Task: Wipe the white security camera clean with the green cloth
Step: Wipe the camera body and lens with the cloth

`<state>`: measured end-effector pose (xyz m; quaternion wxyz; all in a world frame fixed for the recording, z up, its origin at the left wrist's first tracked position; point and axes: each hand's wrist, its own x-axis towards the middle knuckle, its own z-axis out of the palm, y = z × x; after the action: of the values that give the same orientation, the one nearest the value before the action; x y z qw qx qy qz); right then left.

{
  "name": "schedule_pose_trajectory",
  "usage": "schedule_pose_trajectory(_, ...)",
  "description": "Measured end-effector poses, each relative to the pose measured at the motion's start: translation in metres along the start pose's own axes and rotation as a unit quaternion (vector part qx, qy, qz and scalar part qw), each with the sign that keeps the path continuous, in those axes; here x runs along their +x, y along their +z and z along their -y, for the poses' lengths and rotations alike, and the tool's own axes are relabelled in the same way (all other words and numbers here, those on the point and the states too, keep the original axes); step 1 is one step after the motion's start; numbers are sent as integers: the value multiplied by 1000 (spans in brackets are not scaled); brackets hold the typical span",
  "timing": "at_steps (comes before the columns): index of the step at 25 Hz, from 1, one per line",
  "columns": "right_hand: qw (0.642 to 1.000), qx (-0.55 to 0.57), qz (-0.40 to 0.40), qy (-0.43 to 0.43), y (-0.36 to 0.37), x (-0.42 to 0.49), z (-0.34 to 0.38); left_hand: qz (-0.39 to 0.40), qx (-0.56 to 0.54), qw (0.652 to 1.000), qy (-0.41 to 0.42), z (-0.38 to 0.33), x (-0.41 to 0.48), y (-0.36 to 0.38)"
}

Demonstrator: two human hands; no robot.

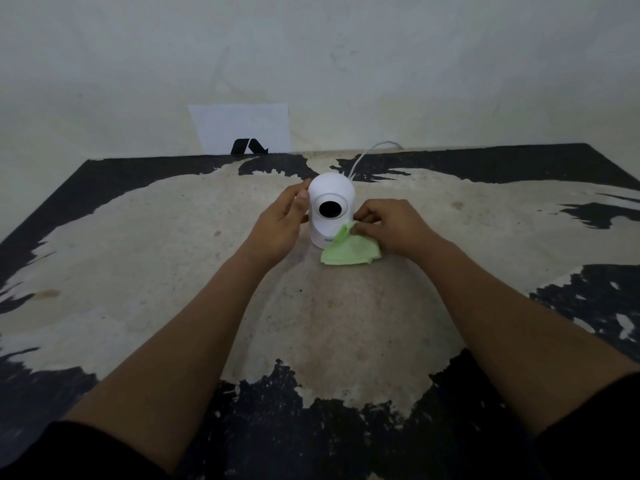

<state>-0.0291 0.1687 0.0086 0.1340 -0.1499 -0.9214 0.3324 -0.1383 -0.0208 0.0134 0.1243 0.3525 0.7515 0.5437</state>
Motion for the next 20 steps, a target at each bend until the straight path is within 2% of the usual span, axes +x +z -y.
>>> schedule_pose_trajectory(5,998,39,-15,49,10,2,5,-6,-2,1000,-5,1,-1,1)
schedule_pose_trajectory(9,995,13,-14,99,23,1,13,-1,6,1000,-7,0,0,0)
schedule_pose_trajectory(13,988,-120,-39,84,45,-3,22,-6,7,1000,-9,-1,-1,2)
schedule_pose_trajectory(15,985,-148,-23,89,40,-4,21,0,11,1000,-13,-3,-2,1)
schedule_pose_trajectory(17,985,-148,0,88,29,-11,18,5,4,1000,-24,-5,-3,0)
schedule_pose_trajectory(20,994,-98,-37,24,9,-27,21,-16,19,999,-34,-7,-8,1)
